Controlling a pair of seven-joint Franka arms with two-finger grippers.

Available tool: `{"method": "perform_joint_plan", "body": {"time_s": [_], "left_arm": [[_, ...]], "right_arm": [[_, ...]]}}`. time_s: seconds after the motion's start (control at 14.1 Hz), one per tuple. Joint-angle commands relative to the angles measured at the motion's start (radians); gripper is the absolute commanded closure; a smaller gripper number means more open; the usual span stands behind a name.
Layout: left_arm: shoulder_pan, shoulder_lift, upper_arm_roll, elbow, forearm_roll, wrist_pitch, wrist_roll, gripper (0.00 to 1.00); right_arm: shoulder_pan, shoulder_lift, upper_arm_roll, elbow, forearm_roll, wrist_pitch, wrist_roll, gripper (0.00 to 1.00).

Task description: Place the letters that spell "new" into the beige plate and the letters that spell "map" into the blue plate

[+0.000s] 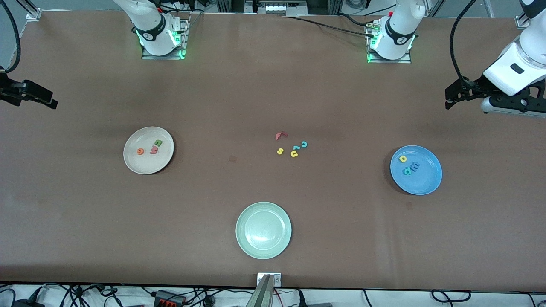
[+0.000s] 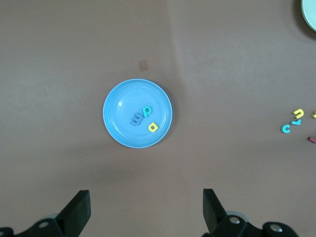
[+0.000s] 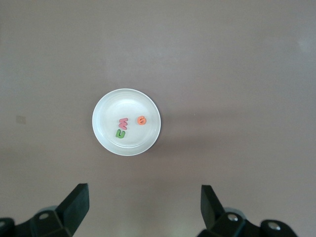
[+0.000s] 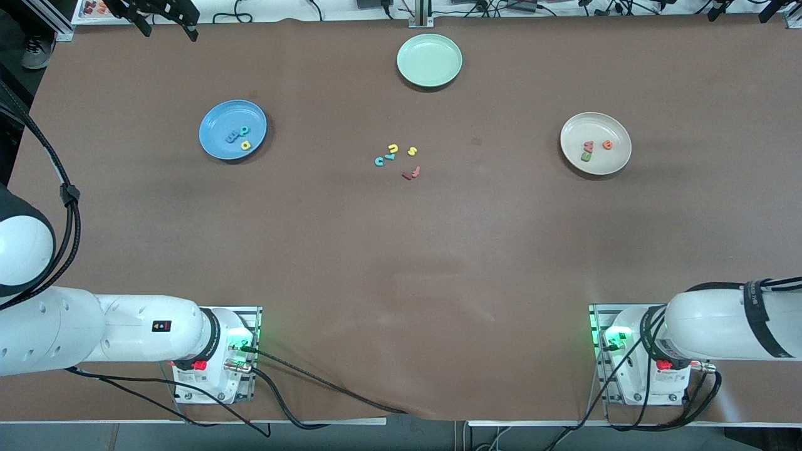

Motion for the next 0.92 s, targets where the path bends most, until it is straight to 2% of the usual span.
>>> {"method": "perform_joint_plan", "body": {"time_s": [0.0,0.85], "left_arm": [[0.002,-0.001,0.001,0.02,-0.014,-0.024,0.02,0.0],[0.0,0.001,0.001,0.023,-0.014,-0.024,0.02,0.0]], "right_arm": [[0.002,-0.059,0.004,-0.078,-0.019,0.045,-0.001,0.0],[-0.003,-0.056,0.0,-0.078,-0.02,0.046,-0.021,0.0]]}}
